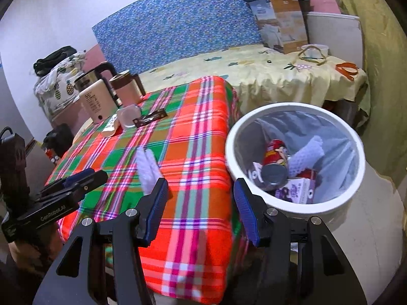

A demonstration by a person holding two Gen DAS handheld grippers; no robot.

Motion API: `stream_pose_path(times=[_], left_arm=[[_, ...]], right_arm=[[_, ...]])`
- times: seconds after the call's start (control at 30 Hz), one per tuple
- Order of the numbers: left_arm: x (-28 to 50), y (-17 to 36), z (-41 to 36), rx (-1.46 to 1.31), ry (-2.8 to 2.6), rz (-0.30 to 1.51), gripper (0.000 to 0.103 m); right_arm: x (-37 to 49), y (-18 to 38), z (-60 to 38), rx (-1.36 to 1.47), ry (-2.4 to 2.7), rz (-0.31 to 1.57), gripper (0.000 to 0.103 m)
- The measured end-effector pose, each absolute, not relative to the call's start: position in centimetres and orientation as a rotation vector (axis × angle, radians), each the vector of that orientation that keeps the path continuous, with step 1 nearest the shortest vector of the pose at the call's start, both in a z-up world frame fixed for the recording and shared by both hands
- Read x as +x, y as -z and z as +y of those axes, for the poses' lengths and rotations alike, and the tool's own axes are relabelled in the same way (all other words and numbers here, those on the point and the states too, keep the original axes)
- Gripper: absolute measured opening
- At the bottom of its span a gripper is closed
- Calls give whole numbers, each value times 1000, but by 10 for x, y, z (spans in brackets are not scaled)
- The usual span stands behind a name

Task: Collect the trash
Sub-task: 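Move both open tools back over the table toward the remaining foam sleeve, then grasp the remaining foam sleeve with the right tool while the left tool approaches the white yogurt cup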

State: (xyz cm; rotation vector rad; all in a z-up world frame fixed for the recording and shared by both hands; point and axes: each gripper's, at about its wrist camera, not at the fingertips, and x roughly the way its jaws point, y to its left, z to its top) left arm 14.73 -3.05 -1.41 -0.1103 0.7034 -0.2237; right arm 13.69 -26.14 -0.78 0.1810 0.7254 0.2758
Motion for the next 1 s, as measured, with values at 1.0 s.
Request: stream_pose_path(times=[1.0], left_arm=[[200,2,42,-134,80,683,51]], right_arm=[[180,31,-188,29,-451,827,49]])
